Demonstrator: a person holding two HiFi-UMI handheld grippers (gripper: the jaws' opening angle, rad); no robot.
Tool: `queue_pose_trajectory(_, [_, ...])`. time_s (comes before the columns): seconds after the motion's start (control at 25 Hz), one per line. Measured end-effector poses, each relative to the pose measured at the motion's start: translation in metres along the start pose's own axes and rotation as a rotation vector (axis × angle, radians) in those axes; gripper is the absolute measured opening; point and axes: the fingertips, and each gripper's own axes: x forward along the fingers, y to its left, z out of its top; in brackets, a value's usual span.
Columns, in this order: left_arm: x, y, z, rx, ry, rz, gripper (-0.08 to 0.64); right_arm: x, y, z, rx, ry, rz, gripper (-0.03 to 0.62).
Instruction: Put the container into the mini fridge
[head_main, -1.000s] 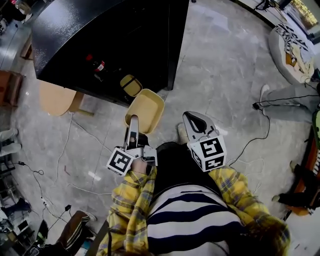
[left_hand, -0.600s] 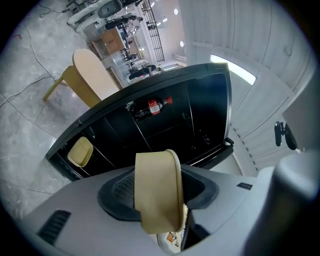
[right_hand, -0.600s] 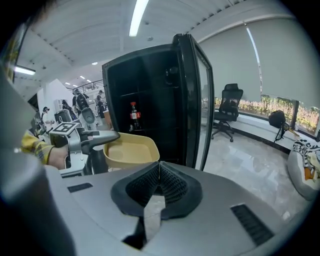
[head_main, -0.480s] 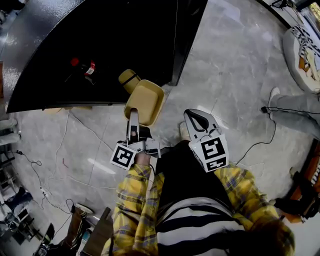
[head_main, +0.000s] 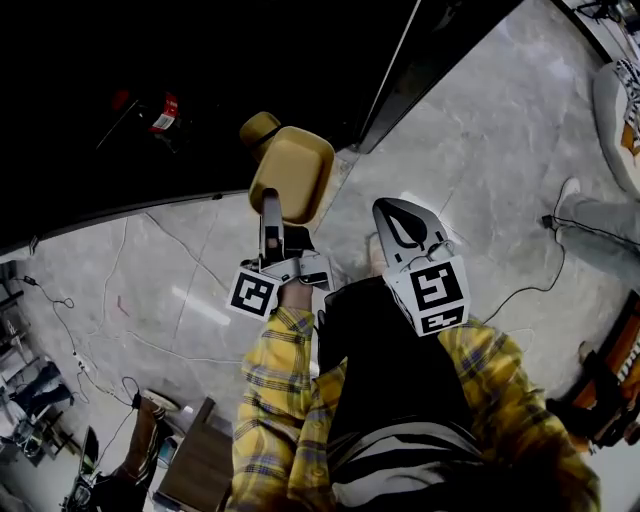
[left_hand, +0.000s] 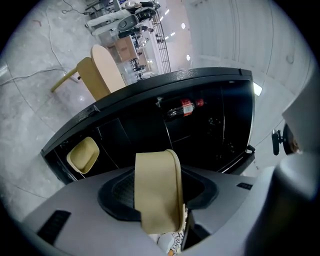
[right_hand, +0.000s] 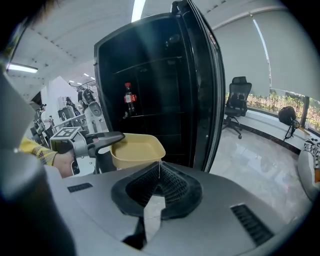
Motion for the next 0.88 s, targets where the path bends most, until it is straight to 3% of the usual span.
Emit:
queue_pose_trajectory(0.28, [0.017, 0.028, 0.008, -0.052, -0.085, -0.022, 0.21, 0.03, 0.008, -0.012, -0.008, 0.023, 0.023, 0.028])
queue_pose_trajectory(0.64, [0.041, 0.058, 0.019, -0.237, -0.256, -0.052, 0.21, 0.055, 0.01, -0.021, -0.036, 0.038, 0.044, 0.028])
queue_pose_trajectory(0.88, [0.063, 0.075, 0.018, -0.246, -0.292, -0.054, 0.21, 0.065, 0.011, -0.027, -0.033, 0.044, 0.053, 0.028])
